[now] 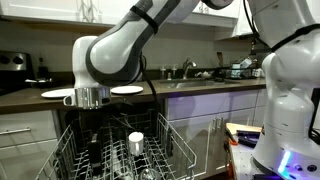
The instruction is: Remove the plate from the plate dryer and put it on top of the plate on right of the counter
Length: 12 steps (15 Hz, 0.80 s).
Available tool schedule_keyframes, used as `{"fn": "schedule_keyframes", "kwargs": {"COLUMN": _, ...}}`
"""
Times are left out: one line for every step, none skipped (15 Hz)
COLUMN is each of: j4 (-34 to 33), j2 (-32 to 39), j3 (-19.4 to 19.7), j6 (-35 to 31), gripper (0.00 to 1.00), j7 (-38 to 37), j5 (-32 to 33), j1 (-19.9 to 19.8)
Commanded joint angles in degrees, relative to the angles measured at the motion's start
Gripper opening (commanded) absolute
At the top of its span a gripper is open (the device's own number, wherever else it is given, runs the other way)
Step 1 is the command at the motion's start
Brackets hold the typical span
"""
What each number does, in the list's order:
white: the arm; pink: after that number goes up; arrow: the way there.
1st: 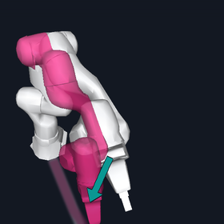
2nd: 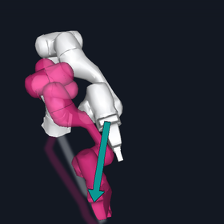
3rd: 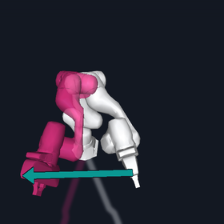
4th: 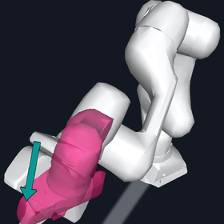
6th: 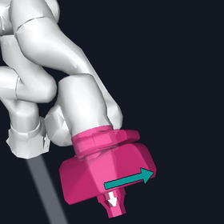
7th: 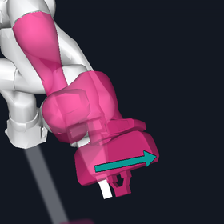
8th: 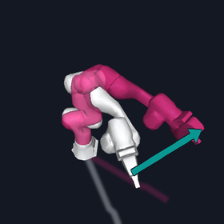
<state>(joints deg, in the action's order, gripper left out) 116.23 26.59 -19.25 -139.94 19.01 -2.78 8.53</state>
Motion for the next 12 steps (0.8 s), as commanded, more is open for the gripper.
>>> {"fn": "schedule_keyframes", "kwargs": {"j4": -1.11, "j2": 1.36, "j3": -0.19, "j6": -1.01, "gripper": 0.90, "j7": 2.69, "j5": -0.72, "j1": 0.23}}
{"fn": "schedule_keyframes", "kwargs": {"j4": -1.39, "j2": 1.60, "j3": -0.14, "j6": -0.95, "gripper": 0.95, "j7": 2.82, "j5": -0.52, "j1": 0.34}}
{"fn": "schedule_keyframes", "kwargs": {"j4": -1.92, "j2": 2.11, "j3": 0.16, "j6": -1.19, "gripper": 1.00, "j7": 2.99, "j5": 0.20, "j1": 0.67}}
{"fn": "schedule_keyframes", "kwargs": {"j4": -2.34, "j2": 2.46, "j3": 0.34, "j6": -1.01, "gripper": 1.00, "j7": 2.94, "j5": 0.60, "j1": 0.89}}
{"fn": "schedule_keyframes", "kwargs": {"j4": -3.13, "j2": 3.20, "j3": 0.54, "j6": -0.81, "gripper": 1.00, "j7": 3.00, "j5": 1.15, "j1": 1.19}}
{"fn": "schedule_keyframes", "kwargs": {"j4": -3.74, "j2": 3.75, "j3": 0.48, "j6": -0.75, "gripper": 1.00, "j7": 3.27, "j5": 1.25, "j1": 1.25}}
{"fn": "schedule_keyframes", "kwargs": {"j4": -4.50, "j2": 4.53, "j3": 0.41, "j6": -0.89, "gripper": 1.00, "j7": 3.65, "j5": 1.38, "j1": 1.33}}
{"fn": "schedule_keyframes", "kwargs": {"j4": -5.07, "j2": 5.07, "j3": 0.34, "j6": -0.79, "gripper": 1.00, "j7": 3.96, "j5": 1.48, "j1": 1.37}}
{"fn": "schedule_keyframes", "kwargs": {"j4": -6.00, "j2": 5.96, "j3": 0.36, "j6": -0.60, "gripper": 1.00, "j7": 4.21, "j5": 1.68, "j1": 1.50}}
{"fn": "schedule_keyframes", "kwargs": {"j4": -6.63, "j2": 6.61, "j3": 0.33, "j6": -0.48, "gripper": 1.00, "j7": 4.49, "j5": 1.71, "j1": 1.52}}
{"fn": "schedule_keyframes", "kwargs": {"j4": -7.39, "j2": 7.38, "j3": 0.31, "j6": -0.27, "gripper": 1.00, "j7": 4.71, "j5": 1.72, "j1": 1.56}}
{"fn": "schedule_keyframes", "kwargs": {"j4": -7.91, "j2": 7.93, "j3": 0.23, "j6": -0.21, "gripper": 1.00, "j7": 5.03, "j5": 1.70, "j1": 1.54}}
